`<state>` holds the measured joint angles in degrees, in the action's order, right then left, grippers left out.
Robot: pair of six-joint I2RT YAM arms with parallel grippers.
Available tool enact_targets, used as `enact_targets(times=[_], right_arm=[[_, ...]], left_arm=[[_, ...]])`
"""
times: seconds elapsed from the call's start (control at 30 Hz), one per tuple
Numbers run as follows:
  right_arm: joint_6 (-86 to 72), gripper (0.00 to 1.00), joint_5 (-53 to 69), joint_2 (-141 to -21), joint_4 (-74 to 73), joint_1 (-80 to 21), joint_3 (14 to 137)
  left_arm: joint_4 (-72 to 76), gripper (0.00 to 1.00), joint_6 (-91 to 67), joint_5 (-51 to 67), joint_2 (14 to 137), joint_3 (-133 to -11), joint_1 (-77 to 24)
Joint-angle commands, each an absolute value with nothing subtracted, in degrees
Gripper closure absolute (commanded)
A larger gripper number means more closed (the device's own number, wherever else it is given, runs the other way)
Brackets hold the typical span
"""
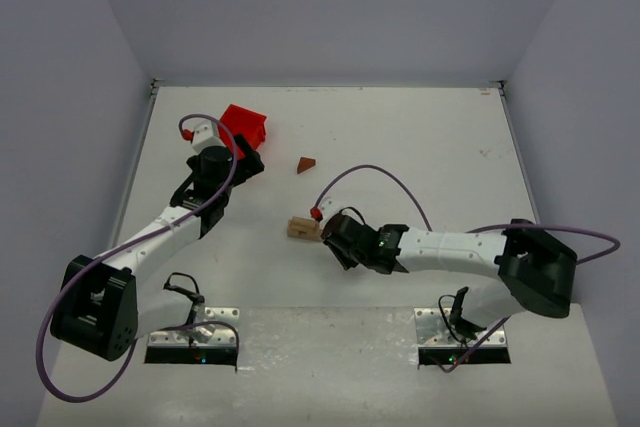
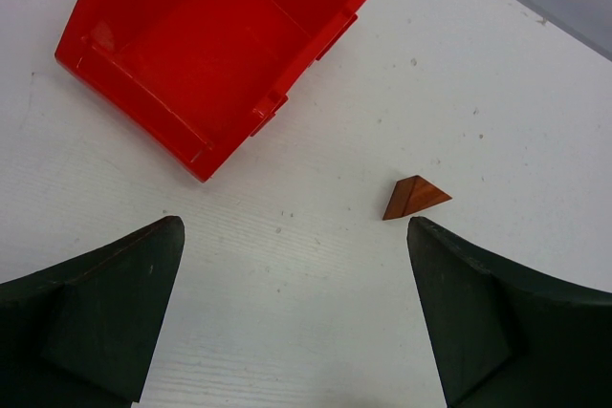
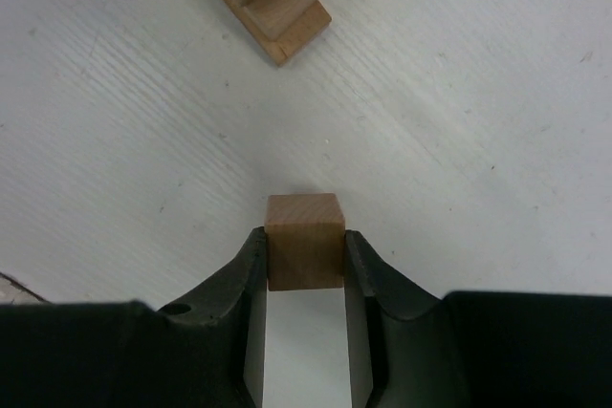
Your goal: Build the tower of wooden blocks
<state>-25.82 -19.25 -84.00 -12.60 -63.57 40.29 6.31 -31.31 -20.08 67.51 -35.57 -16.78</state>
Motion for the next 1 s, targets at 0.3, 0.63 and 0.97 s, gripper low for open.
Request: enact_targets(times=[0.3,0.63,0.97], right_arm=[[17.5,0.90,-4.7,-78.0,-10.5,-61.9,51.9],[20.0,0.90,1.6,-91.4,-13.7,-59.1,65.8],[19.1,0.86,5.2,-96.8,-17.0,-55.8,70.0]], left_arm=[[9.8,0.00,-30.1,-18.9,66.0,-35.4,-16.2],[9.9,0.00,-30.8,-19.1,64.2,-34.5,-16.3],[10.1,0.00,-30.8,-19.1,64.4,-34.5,-16.3]])
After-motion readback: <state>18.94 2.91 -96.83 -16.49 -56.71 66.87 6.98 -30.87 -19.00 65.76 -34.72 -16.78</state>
